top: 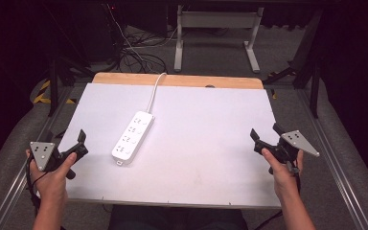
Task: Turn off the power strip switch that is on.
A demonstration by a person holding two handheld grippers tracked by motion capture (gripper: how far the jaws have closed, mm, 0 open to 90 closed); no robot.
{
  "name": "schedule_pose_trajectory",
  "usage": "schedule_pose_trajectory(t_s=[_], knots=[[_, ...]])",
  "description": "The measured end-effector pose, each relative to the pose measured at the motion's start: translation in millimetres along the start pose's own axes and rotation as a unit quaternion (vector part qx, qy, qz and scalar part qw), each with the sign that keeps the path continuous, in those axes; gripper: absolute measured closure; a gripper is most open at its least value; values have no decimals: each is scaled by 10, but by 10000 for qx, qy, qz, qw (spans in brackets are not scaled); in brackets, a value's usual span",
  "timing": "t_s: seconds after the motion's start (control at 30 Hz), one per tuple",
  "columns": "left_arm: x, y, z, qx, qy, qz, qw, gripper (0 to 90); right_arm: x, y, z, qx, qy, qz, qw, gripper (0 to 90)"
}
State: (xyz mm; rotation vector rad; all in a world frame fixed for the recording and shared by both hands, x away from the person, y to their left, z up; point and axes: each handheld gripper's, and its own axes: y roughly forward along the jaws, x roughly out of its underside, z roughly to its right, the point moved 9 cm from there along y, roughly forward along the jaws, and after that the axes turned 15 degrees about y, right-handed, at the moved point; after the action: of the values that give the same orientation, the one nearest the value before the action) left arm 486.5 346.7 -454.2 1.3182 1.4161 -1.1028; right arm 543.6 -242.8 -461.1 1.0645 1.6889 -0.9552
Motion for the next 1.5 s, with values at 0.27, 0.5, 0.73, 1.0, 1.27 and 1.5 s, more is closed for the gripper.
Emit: schedule_pose_trajectory(t_s=[0.27,0.5,0.73,1.0,1.27,1.5], knots=[[-10,-26,-10,-28,25,36,10000,11,17,11,-38,-73,-64,-55,9999,118],[-15,-6,17,-9,71,35,10000,37,23,12,-27,-40,-73,-67,9999,119],[-32,-8,-5,-55,33,75,10000,97,52,18,-44,-79,-111,-141,9998,119],[-23,-6,-28,-79,17,32,10000,196,73,15,-16,-39,-123,-190,9997,119],[-16,-30,-34,57,53,-17,10000,480,75,17,-33,-72,-52,-226,9997,125],[-30,-62,-39,181,63,-43,9998,734,77,18,-33,-68,-44,-227,9997,125]])
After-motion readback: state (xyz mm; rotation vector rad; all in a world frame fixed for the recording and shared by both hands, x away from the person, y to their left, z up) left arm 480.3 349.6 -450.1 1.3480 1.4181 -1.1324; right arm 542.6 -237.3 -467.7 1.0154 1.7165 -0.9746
